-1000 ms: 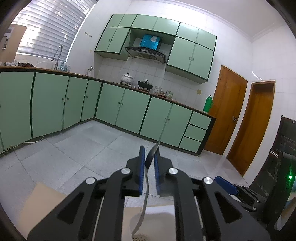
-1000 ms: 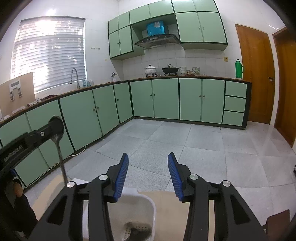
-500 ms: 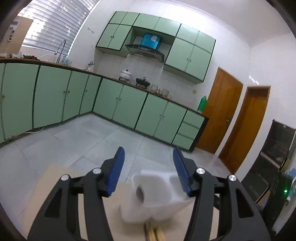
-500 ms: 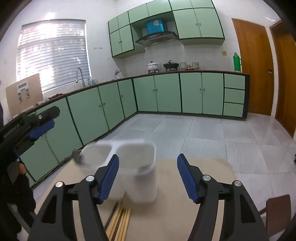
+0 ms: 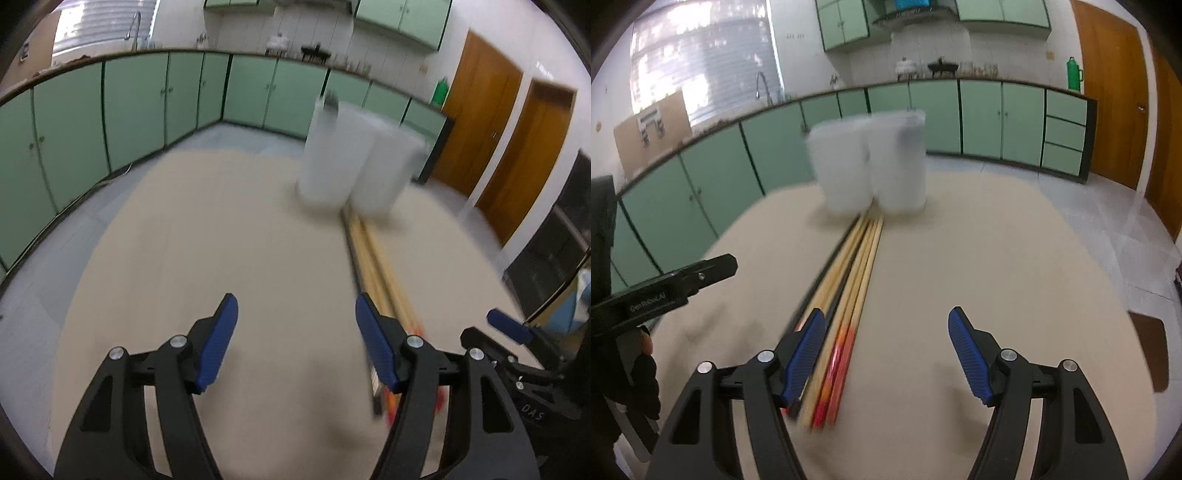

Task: Organize utensils
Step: 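Withdraw both open tools back toward the chopsticks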

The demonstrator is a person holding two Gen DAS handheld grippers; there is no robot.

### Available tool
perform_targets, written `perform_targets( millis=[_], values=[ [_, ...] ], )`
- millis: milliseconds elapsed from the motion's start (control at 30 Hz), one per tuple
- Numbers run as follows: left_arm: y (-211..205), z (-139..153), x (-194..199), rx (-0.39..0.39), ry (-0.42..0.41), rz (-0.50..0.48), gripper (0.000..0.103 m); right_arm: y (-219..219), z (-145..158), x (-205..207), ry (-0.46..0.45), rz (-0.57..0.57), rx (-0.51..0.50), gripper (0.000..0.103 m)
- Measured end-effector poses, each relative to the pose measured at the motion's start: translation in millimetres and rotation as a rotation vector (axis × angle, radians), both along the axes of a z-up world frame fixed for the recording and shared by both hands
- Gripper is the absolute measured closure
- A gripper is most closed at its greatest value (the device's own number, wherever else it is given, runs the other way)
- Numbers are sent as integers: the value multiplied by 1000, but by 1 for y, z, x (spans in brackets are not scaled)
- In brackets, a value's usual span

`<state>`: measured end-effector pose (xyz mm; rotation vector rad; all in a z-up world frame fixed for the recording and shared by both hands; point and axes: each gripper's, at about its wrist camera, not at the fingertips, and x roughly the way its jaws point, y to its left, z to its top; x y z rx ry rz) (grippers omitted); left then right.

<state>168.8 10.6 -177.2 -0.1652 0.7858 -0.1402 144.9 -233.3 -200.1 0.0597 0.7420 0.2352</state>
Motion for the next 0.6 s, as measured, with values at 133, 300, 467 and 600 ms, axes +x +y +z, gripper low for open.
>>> perform_targets(
  millis=[133, 300, 467, 600],
  values=[
    [-3, -23, -20, 48, 69, -25, 38, 0, -10, -10, 59, 6, 23, 36],
    [-2, -33, -28, 94, 107, -49, 35, 13, -16, -23, 98, 27, -34, 44],
    [-6, -36, -37, 128, 103, -71, 35, 7, -18, -26, 114, -12, -59, 49],
    [0, -37, -39, 129, 102, -76, 34, -6, -18, -27, 120, -43, -52, 49]
  ],
)
